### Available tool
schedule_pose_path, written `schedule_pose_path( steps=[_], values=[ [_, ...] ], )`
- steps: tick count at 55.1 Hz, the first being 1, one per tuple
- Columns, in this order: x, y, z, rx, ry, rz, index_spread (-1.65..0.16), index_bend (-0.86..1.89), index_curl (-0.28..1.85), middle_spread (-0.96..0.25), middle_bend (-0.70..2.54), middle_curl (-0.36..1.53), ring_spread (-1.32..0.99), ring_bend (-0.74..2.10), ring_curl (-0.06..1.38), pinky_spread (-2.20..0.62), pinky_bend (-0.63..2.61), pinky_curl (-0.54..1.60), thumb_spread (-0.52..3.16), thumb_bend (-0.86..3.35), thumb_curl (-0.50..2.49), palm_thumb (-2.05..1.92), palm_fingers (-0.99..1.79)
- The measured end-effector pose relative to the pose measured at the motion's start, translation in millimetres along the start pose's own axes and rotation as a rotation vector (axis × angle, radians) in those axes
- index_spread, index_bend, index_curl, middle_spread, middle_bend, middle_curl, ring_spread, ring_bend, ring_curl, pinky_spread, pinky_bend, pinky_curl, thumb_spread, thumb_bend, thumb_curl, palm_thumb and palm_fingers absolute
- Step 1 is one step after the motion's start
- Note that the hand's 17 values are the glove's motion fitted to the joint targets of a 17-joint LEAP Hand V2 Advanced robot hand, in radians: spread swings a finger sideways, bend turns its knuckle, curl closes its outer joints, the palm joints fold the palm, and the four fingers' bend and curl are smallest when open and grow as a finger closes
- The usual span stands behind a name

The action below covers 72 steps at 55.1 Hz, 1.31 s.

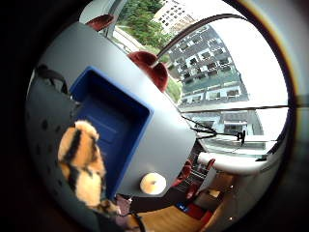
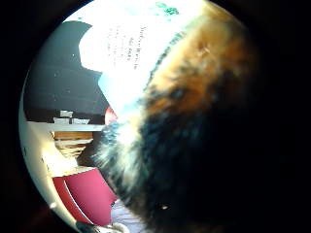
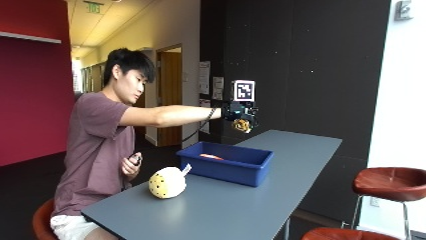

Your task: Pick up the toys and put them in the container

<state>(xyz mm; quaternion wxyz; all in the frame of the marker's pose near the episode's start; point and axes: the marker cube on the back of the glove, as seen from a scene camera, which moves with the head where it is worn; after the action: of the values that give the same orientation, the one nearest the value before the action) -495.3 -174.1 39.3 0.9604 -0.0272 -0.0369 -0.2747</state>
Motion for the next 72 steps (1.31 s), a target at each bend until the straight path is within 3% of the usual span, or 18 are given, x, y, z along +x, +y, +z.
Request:
schedule_pose_path(
  steps=[5, 9, 10, 13, 15, 17, 18, 21, 32, 44, 51, 55, 59, 65, 69, 72],
  values=[
    [-4, -30, 6, -0.024, 0.045, -0.017, -0.19, 0.96, 0.97, -0.22, 1.09, 0.89, -0.40, 1.16, 0.71, -0.38, 0.84, 0.46, 0.46, 0.02, 1.11, 0.61, 0.91],
    [3, -29, 18, -0.152, 0.046, -0.018, -0.19, 0.56, 0.92, -0.24, 0.86, 0.82, -0.37, 1.12, 0.72, -0.31, 0.98, 0.53, 0.72, 0.00, 1.05, 0.53, 0.20],
    [3, -30, 22, -0.192, 0.048, 0.009, -0.19, 0.49, 0.90, -0.22, 0.66, 0.77, -0.35, 1.10, 0.73, -0.28, 1.07, 0.56, 0.79, -0.02, 1.03, 0.49, -0.04],
    [-2, -38, 30, -0.276, 0.024, 0.199, -0.21, 0.20, 0.76, -0.18, 0.50, 0.69, -0.28, 0.86, 0.65, -0.19, 1.17, 0.54, 0.93, -0.04, 0.96, 0.41, -0.43],
    [-5, -43, 32, -0.302, -0.016, 0.316, -0.21, 0.09, 0.66, -0.13, 0.36, 0.63, -0.23, 0.71, 0.58, -0.14, 1.17, 0.51, 1.00, -0.04, 0.91, 0.36, -0.52],
    [-4, -42, 35, -0.307, -0.034, 0.286, -0.22, 0.07, 0.59, -0.13, 0.32, 0.61, -0.21, 0.66, 0.55, -0.11, 1.16, 0.50, 1.07, -0.02, 0.87, 0.35, -0.31],
    [-1, -39, 36, -0.305, -0.030, 0.232, -0.21, 0.03, 0.55, -0.10, 0.24, 0.57, -0.18, 0.58, 0.52, -0.09, 1.15, 0.49, 1.09, -0.04, 0.85, 0.31, -0.47],
    [8, -31, 37, -0.293, -0.002, 0.082, -0.21, 0.02, 0.48, -0.06, 0.14, 0.53, -0.14, 0.50, 0.48, -0.05, 1.11, 0.47, 1.16, -0.03, 0.79, 0.27, -0.45],
    [24, -16, 25, -0.270, -0.002, 0.013, -0.20, 0.02, 0.32, 0.00, 0.08, 0.39, -0.05, 0.36, 0.41, 0.03, 1.02, 0.42, 1.26, -0.04, 0.60, 0.11, -0.41],
    [62, 20, -4, -0.210, -0.019, 0.174, -0.20, 0.02, 0.21, 0.01, 0.09, 0.30, -0.02, 0.31, 0.39, 0.05, 0.96, 0.39, 1.27, -0.03, 0.49, 0.02, -0.36],
    [107, 70, -18, -0.193, -0.039, 0.191, -0.20, 0.02, 0.17, 0.01, 0.11, 0.28, -0.02, 0.31, 0.39, 0.05, 0.95, 0.38, 1.27, -0.02, 0.45, 0.02, -0.33],
    [128, 104, -20, -0.209, -0.006, 0.309, -0.20, 0.03, 0.16, 0.01, 0.11, 0.26, -0.02, 0.30, 0.39, 0.05, 0.94, 0.38, 1.27, -0.02, 0.43, 0.01, -0.32],
    [146, 153, -19, -0.220, -0.030, 0.115, -0.20, 0.03, 0.14, 0.01, 0.12, 0.26, -0.01, 0.29, 0.39, 0.05, 0.93, 0.37, 1.26, -0.02, 0.41, -0.01, -0.32],
    [182, 202, 4, -0.242, 0.022, 0.264, -0.20, 0.03, 0.13, 0.01, 0.12, 0.25, -0.01, 0.29, 0.39, 0.06, 0.92, 0.37, 1.25, -0.03, 0.39, -0.03, -0.30],
    [213, 252, 31, -0.255, 0.038, 0.081, -0.20, 0.04, 0.12, 0.01, 0.12, 0.24, -0.01, 0.29, 0.39, 0.06, 0.92, 0.36, 1.24, -0.03, 0.37, -0.03, -0.30],
    [215, 273, 49, -0.250, -0.002, 0.156, -0.20, 0.04, 0.12, 0.01, 0.13, 0.24, -0.01, 0.29, 0.39, 0.06, 0.92, 0.36, 1.24, -0.03, 0.36, -0.02, -0.29]
  ],
)
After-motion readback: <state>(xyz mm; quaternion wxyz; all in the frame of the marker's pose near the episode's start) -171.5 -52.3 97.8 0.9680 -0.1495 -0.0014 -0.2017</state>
